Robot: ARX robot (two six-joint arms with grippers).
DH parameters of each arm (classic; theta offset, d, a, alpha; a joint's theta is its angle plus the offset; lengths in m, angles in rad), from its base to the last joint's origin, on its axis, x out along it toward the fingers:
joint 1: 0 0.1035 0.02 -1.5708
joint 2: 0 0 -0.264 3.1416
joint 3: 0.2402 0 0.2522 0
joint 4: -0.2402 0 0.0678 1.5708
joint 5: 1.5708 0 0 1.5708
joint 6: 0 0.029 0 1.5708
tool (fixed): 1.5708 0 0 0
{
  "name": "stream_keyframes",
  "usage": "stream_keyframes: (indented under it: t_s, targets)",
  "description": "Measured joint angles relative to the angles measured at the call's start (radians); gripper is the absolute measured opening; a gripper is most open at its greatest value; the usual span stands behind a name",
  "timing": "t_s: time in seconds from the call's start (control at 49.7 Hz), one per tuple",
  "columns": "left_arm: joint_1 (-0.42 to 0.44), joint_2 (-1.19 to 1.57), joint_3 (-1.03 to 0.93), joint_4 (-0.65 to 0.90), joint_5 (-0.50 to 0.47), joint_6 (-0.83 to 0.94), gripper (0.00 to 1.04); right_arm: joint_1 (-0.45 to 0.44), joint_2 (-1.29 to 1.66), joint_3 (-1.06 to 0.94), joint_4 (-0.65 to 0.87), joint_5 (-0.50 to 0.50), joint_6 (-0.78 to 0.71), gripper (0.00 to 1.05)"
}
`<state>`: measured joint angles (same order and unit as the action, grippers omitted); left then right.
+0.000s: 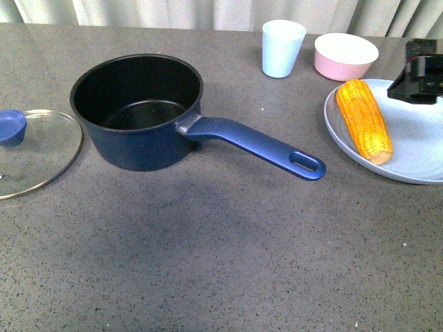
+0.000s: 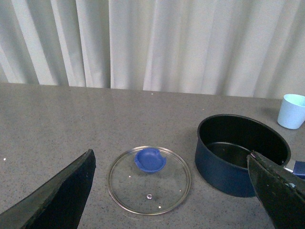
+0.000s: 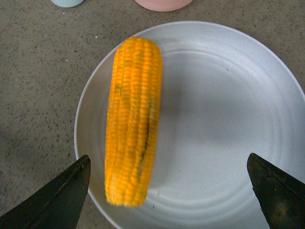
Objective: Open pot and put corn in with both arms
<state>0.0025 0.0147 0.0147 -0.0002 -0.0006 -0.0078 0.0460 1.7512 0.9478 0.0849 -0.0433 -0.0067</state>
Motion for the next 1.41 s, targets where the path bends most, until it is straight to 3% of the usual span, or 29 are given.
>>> stream_keyframes:
  t_s: [0.362,0.906,1.409]
  targets:
    - [0.0,0.0,0.0,0.0,0.0,0.0,0.96,0.079,0.241,0.168,-0.009,0.047,0.04,0.96]
    - [0.0,0.0,0.0,0.0,0.0,0.0,0.96,0.088,0.32,0.205,-0.015,0.071,0.092,0.95]
    - [0.0,0.0,0.0,0.0,0.0,0.0,0.96,0.068,0.326,0.196,-0.011,0.08,0.096,0.35]
